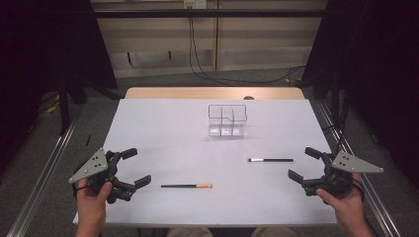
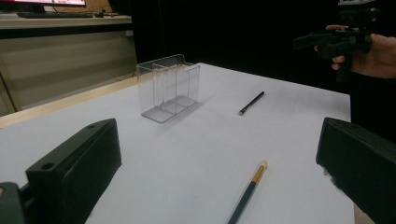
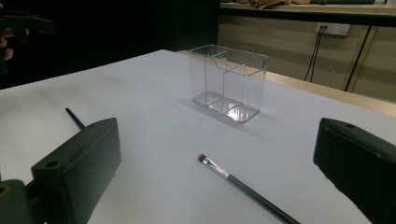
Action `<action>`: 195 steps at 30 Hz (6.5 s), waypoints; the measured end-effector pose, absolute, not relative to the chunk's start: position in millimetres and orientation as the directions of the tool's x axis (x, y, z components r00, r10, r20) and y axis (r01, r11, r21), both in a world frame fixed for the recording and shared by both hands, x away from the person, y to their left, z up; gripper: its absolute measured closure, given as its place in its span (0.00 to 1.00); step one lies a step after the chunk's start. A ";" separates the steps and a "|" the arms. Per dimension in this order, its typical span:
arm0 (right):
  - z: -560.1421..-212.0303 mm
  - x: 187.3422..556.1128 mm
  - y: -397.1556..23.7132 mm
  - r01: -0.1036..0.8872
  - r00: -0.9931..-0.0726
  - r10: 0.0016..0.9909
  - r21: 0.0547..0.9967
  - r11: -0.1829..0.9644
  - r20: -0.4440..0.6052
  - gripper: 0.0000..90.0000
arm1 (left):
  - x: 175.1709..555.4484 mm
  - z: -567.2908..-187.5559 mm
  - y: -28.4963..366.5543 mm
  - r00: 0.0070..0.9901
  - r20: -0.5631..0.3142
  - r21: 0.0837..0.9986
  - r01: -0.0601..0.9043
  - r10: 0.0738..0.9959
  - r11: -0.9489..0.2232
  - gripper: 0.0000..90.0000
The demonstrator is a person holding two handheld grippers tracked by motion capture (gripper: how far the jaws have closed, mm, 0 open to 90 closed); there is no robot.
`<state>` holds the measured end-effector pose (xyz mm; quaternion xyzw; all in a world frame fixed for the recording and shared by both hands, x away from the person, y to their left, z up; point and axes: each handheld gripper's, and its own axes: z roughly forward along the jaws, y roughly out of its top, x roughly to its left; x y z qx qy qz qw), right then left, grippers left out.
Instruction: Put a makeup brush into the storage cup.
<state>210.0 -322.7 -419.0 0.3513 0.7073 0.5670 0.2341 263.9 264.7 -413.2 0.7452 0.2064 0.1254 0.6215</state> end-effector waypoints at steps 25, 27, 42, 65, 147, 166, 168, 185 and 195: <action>-420.1 223.6 -314.5 0.248 -0.646 0.760 0.962 0.116 0.075 0.00 | 264.7 -417.9 269.0 0.880 -0.060 0.977 0.149 0.471 -0.155 0.00; -419.7 227.2 -315.1 0.248 -0.641 0.764 0.961 0.122 0.069 0.00 | 265.1 -417.4 269.7 0.880 -0.056 0.976 0.147 0.472 -0.158 0.00; -417.7 257.2 -312.1 0.255 -0.633 0.771 0.960 0.115 0.076 0.00 | 266.1 -419.7 270.4 0.876 -0.056 0.976 0.149 0.480 -0.158 0.00; -411.0 294.4 -297.8 0.253 -0.638 0.767 0.960 0.121 0.071 0.00 | 267.3 -420.8 268.6 0.877 -0.050 0.976 0.145 0.478 -0.164 0.00; -433.1 373.2 -261.7 0.430 -0.858 0.507 0.419 0.800 -0.088 0.08 | 273.9 -429.5 261.0 0.892 -0.068 0.960 0.180 0.447 -0.213 0.00; -438.5 374.8 -266.9 0.441 -0.885 0.465 0.247 0.863 -0.042 0.28 | 274.3 -428.1 262.3 0.892 -0.062 0.961 0.174 0.447 -0.215 0.00; -438.8 373.6 -267.2 0.434 -0.889 0.456 0.237 0.869 -0.042 0.31 | 274.2 -428.4 262.0 0.891 -0.065 0.960 0.179 0.449 -0.216 0.00; -446.4 370.6 -272.4 0.378 -0.921 0.390 0.184 0.907 -0.026 0.54 | 274.5 -430.3 259.9 0.891 -0.073 0.957 0.189 0.448 -0.219 0.00; -447.5 370.6 -274.1 0.382 -0.922 0.388 0.158 0.910 -0.006 0.64 | 274.9 -431.0 260.1 0.891 -0.070 0.956 0.188 0.448 -0.225 0.00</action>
